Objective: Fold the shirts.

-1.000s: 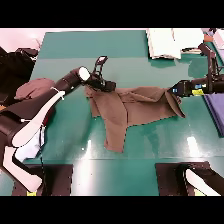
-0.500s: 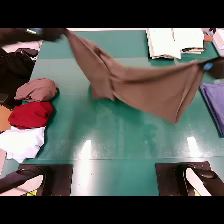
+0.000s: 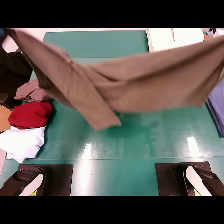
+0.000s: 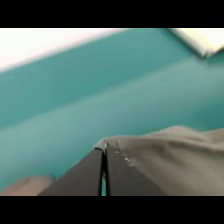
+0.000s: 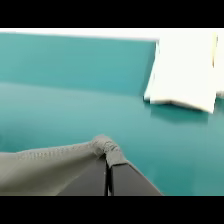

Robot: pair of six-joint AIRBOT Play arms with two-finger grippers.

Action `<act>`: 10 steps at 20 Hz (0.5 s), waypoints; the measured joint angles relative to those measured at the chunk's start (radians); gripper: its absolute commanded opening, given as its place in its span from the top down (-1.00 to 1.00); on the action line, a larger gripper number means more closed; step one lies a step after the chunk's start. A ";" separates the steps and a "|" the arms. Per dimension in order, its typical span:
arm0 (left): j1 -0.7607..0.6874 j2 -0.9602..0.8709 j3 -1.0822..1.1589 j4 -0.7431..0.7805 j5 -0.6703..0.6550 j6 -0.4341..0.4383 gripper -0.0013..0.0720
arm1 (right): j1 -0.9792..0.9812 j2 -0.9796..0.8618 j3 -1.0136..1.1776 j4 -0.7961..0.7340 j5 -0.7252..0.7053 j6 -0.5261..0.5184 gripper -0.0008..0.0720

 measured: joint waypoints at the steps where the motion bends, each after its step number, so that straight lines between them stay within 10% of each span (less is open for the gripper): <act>1: 0.000 0.003 -0.073 0.020 0.006 -0.006 0.91 | -0.003 -0.013 -0.031 -0.001 0.008 -0.005 0.94; 7: 0.001 0.011 -0.520 0.069 0.209 -0.033 0.90 | -0.011 -0.095 -0.273 -0.030 0.016 -0.027 0.93; 8: 0.001 0.011 -0.561 0.076 0.234 -0.037 0.38 | -0.011 -0.108 -0.306 -0.035 0.015 -0.029 0.78; 9: 0.001 0.012 -0.589 0.085 0.261 -0.042 -0.06 | -0.011 -0.125 -0.333 -0.037 0.009 -0.030 0.11; 10: 0.003 0.012 -0.607 0.093 0.290 -0.055 -0.07 | -0.011 -0.144 -0.352 -0.038 0.003 -0.031 -0.17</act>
